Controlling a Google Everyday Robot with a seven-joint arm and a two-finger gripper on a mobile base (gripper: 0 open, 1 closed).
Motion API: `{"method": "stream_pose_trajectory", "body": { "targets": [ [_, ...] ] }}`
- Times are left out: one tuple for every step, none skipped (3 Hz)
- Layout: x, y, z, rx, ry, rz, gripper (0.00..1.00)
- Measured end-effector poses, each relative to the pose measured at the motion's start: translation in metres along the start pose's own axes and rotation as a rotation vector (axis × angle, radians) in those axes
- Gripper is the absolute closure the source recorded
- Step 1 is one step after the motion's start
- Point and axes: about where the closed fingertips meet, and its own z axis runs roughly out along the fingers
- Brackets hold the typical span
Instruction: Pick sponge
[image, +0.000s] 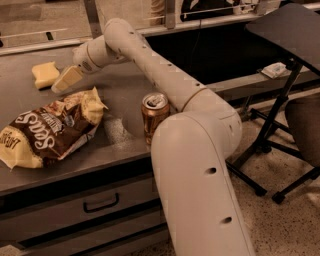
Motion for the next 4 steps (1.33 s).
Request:
{"method": "stream_pose_trajectory", "body": {
  "targets": [
    [0.0066, 0.0038, 0.0096, -0.012, -0.002, 0.013, 0.0],
    [0.0055, 0.0047, 0.0147, -0.015, -0.029, 0.02, 0.15],
    [0.0019, 0.0051, 0.017, -0.02, -0.053, 0.026, 0.39],
    [-0.0009, 0.0062, 0.0174, -0.027, -0.052, 0.021, 0.62]
  ]
}}
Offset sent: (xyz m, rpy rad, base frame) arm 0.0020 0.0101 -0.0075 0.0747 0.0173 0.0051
